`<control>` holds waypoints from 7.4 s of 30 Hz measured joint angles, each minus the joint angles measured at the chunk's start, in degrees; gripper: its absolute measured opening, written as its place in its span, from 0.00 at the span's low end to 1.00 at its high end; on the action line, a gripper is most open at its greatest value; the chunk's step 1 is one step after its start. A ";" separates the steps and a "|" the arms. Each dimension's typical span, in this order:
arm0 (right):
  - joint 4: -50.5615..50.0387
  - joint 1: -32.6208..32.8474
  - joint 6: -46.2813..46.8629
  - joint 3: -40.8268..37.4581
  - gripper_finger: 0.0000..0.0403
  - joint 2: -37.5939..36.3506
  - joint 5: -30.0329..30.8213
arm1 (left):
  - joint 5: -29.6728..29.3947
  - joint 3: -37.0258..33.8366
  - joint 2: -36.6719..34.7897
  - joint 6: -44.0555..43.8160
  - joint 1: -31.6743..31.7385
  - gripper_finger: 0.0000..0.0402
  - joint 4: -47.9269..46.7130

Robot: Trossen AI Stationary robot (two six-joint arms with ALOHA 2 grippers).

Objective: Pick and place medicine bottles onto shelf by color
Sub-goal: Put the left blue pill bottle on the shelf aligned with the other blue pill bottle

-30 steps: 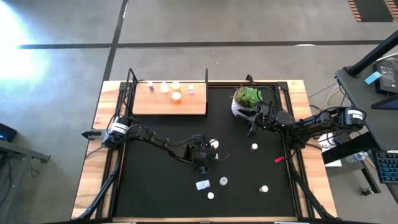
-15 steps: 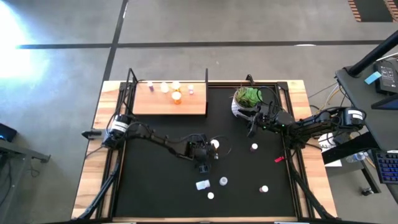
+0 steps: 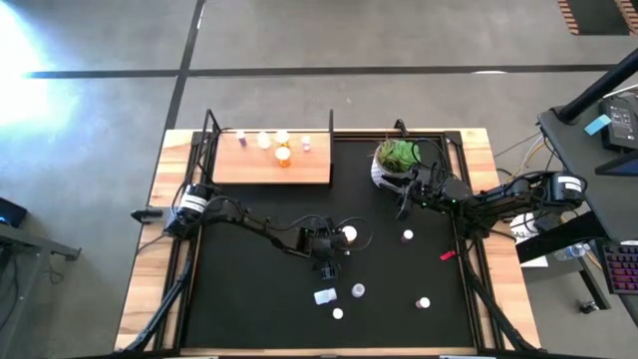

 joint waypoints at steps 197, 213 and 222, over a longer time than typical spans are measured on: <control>-40.07 18.58 -11.56 62.65 0.37 26.91 -11.45 | -10.71 -49.33 -35.26 23.05 -6.01 0.20 91.08; -40.50 18.59 -11.54 61.02 0.25 25.38 -10.29 | -10.58 -49.36 -35.19 22.44 -5.95 0.20 90.05; -41.79 18.62 -11.73 61.02 0.19 25.00 -9.15 | -10.51 -49.36 -35.19 22.42 -5.92 0.20 90.03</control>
